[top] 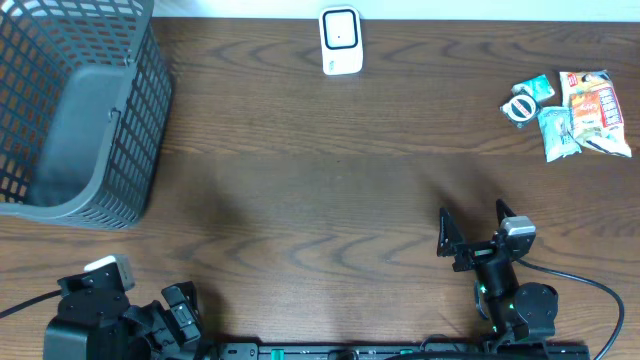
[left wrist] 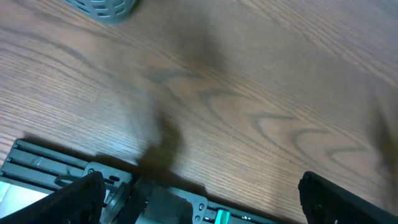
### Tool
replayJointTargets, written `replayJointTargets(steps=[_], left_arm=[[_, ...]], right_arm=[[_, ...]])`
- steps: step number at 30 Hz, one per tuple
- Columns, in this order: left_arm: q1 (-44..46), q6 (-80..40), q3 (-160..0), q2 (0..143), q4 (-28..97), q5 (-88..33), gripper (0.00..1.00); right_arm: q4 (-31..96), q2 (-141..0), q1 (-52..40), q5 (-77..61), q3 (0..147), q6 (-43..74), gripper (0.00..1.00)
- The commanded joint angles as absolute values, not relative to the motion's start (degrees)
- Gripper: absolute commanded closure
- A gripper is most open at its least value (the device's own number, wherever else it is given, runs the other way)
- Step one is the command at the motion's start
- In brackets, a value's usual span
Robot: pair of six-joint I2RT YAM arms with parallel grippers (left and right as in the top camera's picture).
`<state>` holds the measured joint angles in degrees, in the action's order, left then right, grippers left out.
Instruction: Scan the item barcode
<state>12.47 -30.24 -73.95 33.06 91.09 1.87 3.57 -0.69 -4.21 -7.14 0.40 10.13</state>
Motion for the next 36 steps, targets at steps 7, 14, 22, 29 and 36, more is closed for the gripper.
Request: replayJointTargets(steps=[7,14,22,29,36], left_arm=[[12.3,-30.7,-74.1,33.1,91.0,2.4,0.02],[12.3,-30.7,-74.1,33.1,91.0,2.4,0.02],[12.3,-30.7,-74.1,33.1,91.0,2.4,0.03],[12.3,-30.7,-74.1,33.1,91.0,2.4,0.02],[12.3,-30.7,-74.1,33.1,91.0,2.4,0.02]], right_arm=[[4.3,-0.3,-4.5,-4.1,0.3,2.9,0.01],[4.3,-0.3,-4.1,-3.6,0.3,2.5,0.01],[4.5,-1.6,-4.1,-3.3,0.3,1.5,0.01],[4.4,-2.2,-4.1,-3.4,0.3,1.6,0.01],[4.3,-1.3,-4.1,-3.6,0.3,1.6,0.01]])
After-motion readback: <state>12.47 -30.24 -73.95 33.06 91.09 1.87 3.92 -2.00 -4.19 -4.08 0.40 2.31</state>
